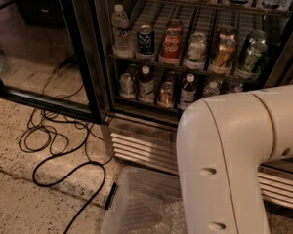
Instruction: Pick water bottle from bottom shelf of fridge
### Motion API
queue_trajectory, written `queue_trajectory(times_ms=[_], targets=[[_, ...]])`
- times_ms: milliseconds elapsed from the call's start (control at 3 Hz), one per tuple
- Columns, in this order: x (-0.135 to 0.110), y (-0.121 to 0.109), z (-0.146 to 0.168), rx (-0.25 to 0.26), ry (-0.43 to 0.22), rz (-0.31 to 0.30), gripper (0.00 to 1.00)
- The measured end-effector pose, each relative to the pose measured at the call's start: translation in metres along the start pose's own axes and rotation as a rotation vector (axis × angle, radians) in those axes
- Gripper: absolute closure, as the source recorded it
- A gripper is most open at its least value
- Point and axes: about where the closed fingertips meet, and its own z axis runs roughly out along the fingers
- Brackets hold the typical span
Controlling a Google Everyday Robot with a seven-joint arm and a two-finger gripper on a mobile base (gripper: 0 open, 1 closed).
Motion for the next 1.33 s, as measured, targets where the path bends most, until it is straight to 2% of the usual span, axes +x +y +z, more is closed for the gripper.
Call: queue_trajectory(times_ms=[1000, 1333], targets=[[-0.007, -0.003, 0.022, 0.008, -0.014, 0.064, 0.42], [-0.002, -0.007, 0.029, 0.016, -0.006, 0.081, 0.61]])
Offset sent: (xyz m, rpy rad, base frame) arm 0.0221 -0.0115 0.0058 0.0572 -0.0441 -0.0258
